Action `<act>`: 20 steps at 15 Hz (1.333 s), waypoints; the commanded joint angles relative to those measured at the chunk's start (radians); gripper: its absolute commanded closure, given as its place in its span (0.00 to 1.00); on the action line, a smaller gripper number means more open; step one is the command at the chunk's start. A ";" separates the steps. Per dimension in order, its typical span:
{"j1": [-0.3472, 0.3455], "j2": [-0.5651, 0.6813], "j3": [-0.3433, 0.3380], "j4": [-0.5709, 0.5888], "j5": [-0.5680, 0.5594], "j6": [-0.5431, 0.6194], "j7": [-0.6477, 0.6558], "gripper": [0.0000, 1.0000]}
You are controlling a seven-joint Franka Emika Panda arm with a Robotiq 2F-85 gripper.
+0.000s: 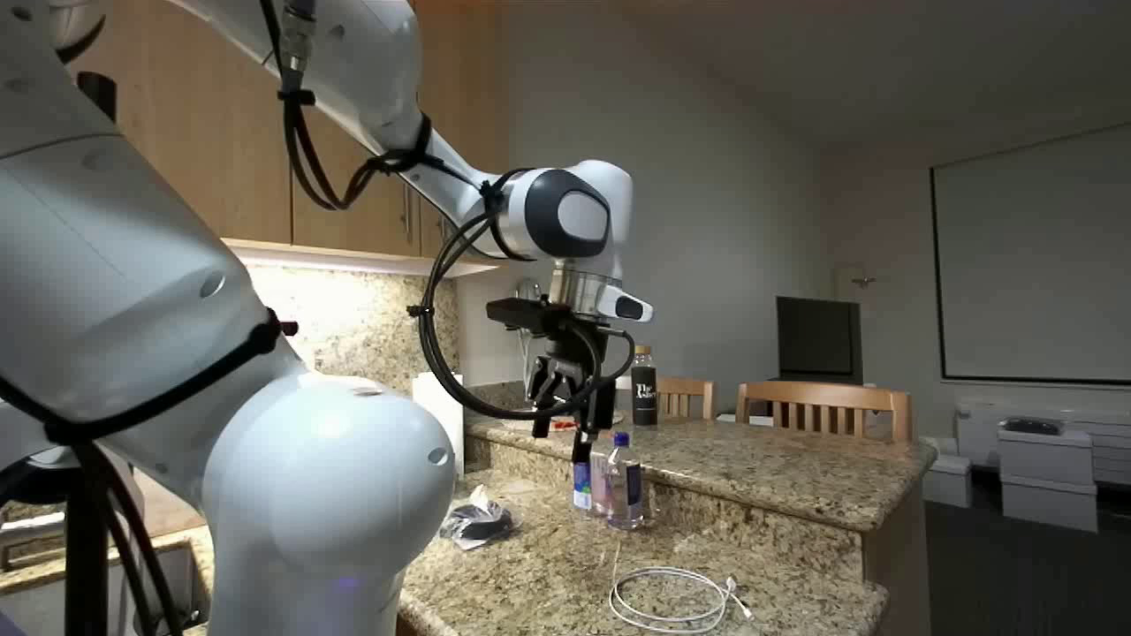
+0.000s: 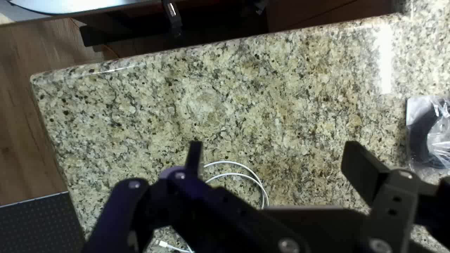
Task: Move the black object in the plastic
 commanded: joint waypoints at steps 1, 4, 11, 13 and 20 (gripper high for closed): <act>-0.013 0.000 0.011 0.002 0.006 -0.004 -0.007 0.00; -0.013 0.000 0.011 0.002 0.006 -0.003 -0.007 0.00; 0.054 0.090 0.075 0.013 0.046 0.086 -0.009 0.00; 0.120 0.150 0.137 0.019 0.095 0.194 0.000 0.00; 0.239 0.515 0.399 0.209 -0.014 0.604 0.153 0.00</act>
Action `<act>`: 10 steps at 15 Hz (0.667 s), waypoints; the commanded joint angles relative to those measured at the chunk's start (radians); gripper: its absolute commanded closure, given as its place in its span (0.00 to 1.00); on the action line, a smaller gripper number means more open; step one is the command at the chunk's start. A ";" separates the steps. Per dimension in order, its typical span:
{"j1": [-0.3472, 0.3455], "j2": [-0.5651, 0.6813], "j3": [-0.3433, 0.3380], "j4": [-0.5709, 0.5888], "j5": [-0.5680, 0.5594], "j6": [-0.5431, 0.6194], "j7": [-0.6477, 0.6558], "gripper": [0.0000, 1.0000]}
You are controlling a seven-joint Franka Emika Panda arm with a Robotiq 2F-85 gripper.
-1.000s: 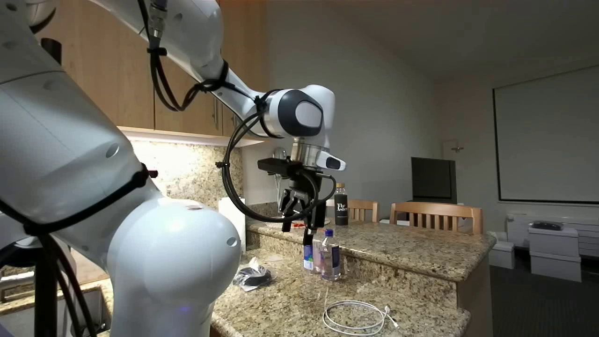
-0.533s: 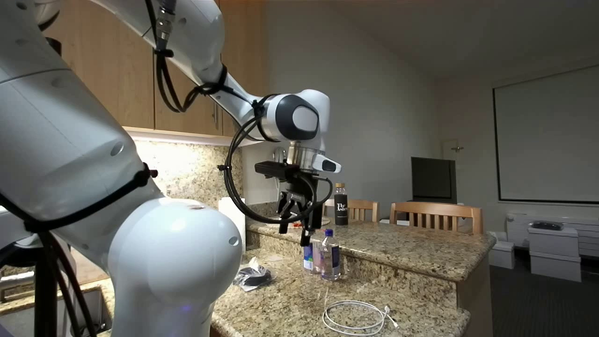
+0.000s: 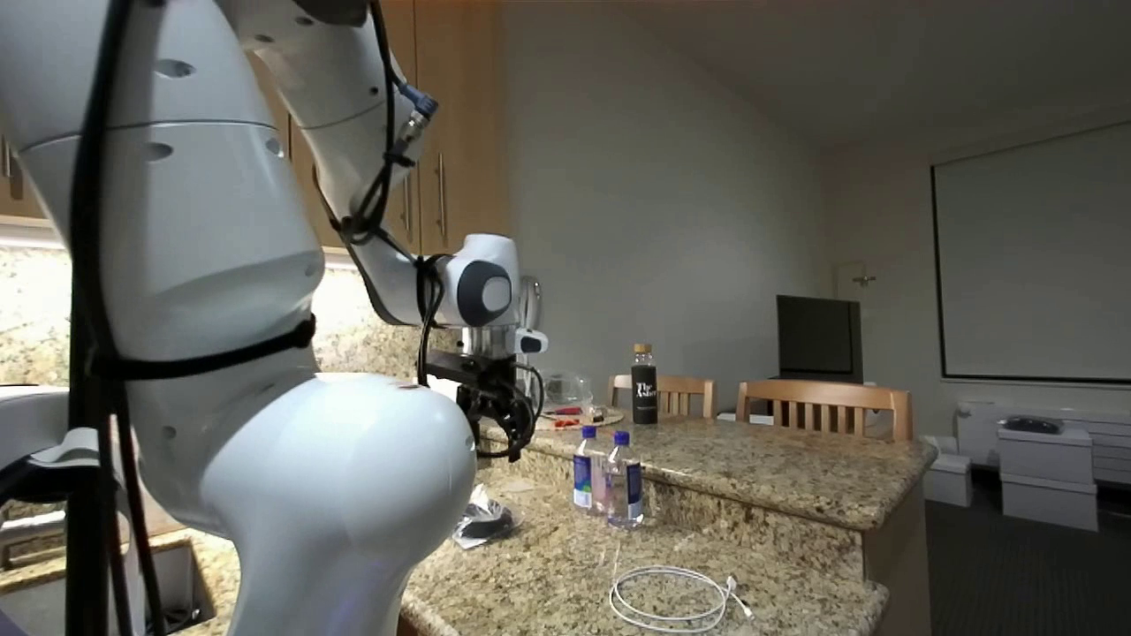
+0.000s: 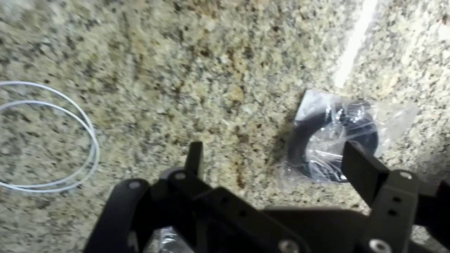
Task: Move the black object in the plastic
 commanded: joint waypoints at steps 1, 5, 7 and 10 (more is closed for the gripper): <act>-0.006 0.229 0.099 0.164 -0.160 0.055 0.100 0.00; 0.030 0.223 0.070 0.157 -0.141 0.045 0.088 0.00; 0.035 0.224 0.066 0.149 -0.109 0.060 0.074 0.00; 0.061 0.216 0.094 0.190 -0.198 0.060 0.104 0.00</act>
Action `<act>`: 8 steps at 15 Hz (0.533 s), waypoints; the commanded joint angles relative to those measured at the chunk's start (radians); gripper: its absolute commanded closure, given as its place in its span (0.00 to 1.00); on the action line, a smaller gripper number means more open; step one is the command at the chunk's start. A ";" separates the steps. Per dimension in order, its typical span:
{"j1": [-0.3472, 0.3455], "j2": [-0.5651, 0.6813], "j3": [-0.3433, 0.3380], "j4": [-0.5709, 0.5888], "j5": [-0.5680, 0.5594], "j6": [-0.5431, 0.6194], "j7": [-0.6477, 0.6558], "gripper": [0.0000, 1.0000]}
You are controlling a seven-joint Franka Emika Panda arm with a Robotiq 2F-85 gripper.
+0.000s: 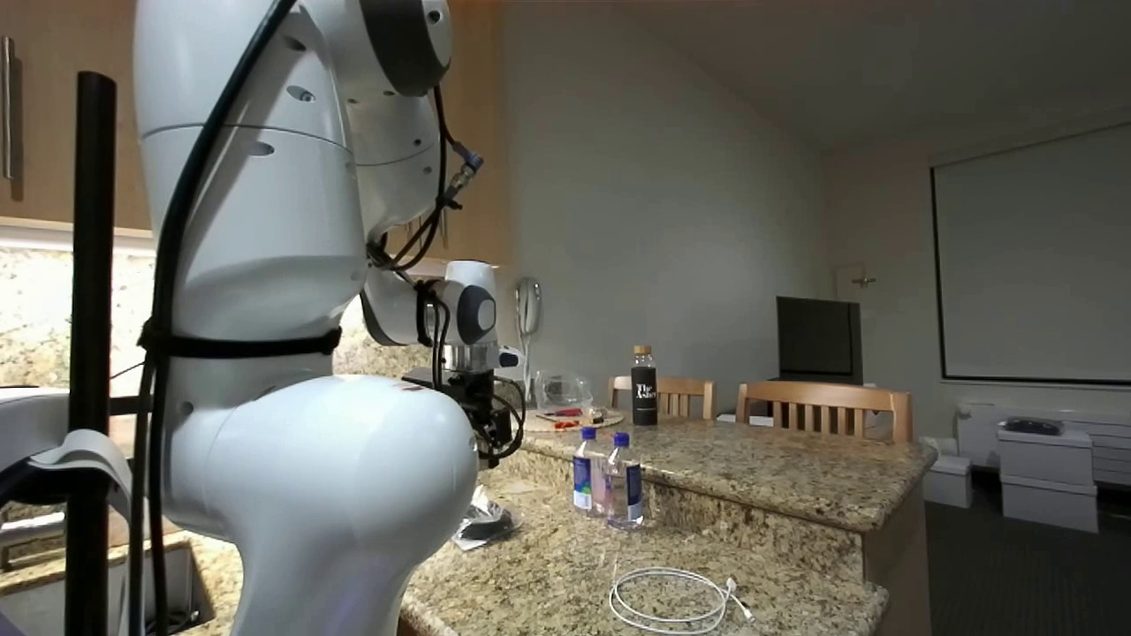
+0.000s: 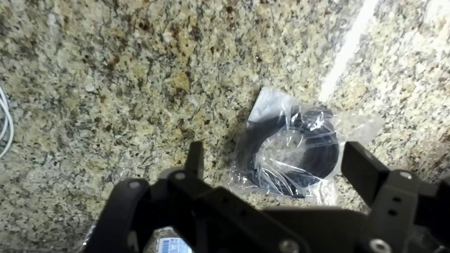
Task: Move the black object in the plastic
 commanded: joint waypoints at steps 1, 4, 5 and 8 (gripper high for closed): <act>0.034 -0.016 0.022 0.035 -0.115 0.017 0.040 0.00; 0.010 0.111 0.047 0.143 -0.346 0.026 0.153 0.00; 0.013 0.138 0.044 0.166 -0.400 0.024 0.178 0.00; 0.045 0.291 -0.003 0.250 -0.523 0.043 0.243 0.00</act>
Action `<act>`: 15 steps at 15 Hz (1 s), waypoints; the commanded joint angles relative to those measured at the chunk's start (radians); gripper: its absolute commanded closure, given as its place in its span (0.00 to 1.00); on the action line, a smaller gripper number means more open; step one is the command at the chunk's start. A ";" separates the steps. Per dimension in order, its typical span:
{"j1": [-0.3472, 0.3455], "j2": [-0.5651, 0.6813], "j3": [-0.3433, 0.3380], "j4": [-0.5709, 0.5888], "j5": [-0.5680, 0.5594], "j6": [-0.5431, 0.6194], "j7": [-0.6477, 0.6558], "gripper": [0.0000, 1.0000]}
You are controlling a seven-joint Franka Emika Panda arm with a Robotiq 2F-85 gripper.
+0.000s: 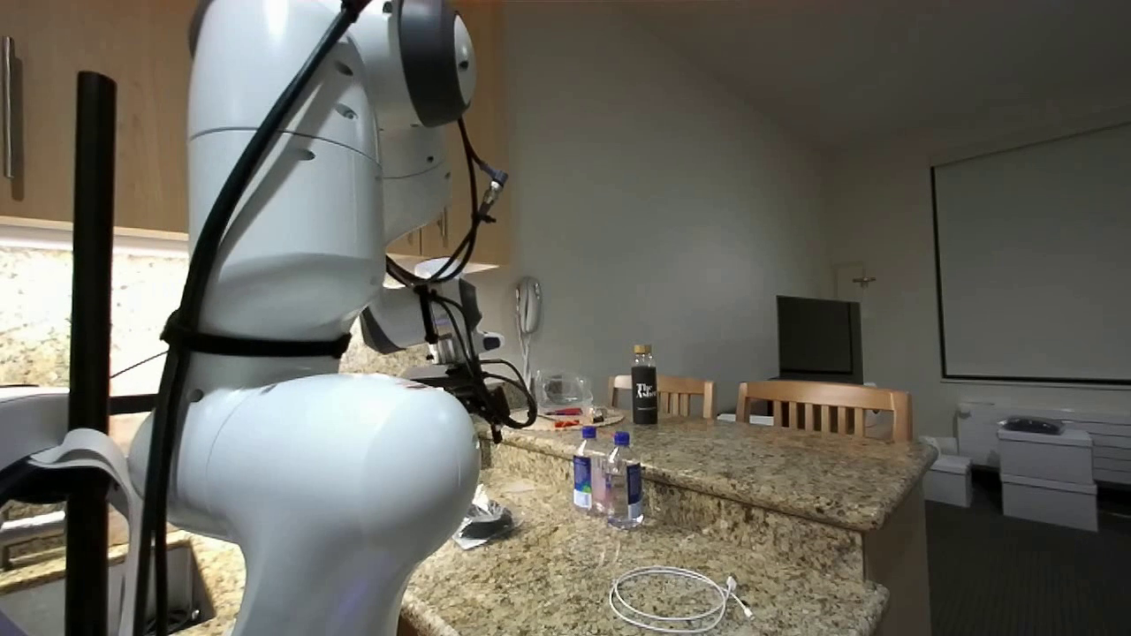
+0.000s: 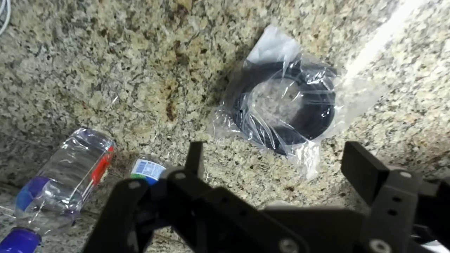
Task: Move the black object in the plastic
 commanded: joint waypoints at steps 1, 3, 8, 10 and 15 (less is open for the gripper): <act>0.035 0.197 -0.053 0.109 -0.120 0.048 0.066 0.00; 0.068 0.294 -0.100 0.162 -0.099 0.089 0.036 0.00; 0.150 0.497 -0.192 0.297 -0.020 0.172 -0.034 0.00; 0.180 0.546 -0.217 0.344 0.004 0.148 -0.049 0.00; 0.230 0.582 -0.269 0.407 0.041 0.088 -0.070 0.00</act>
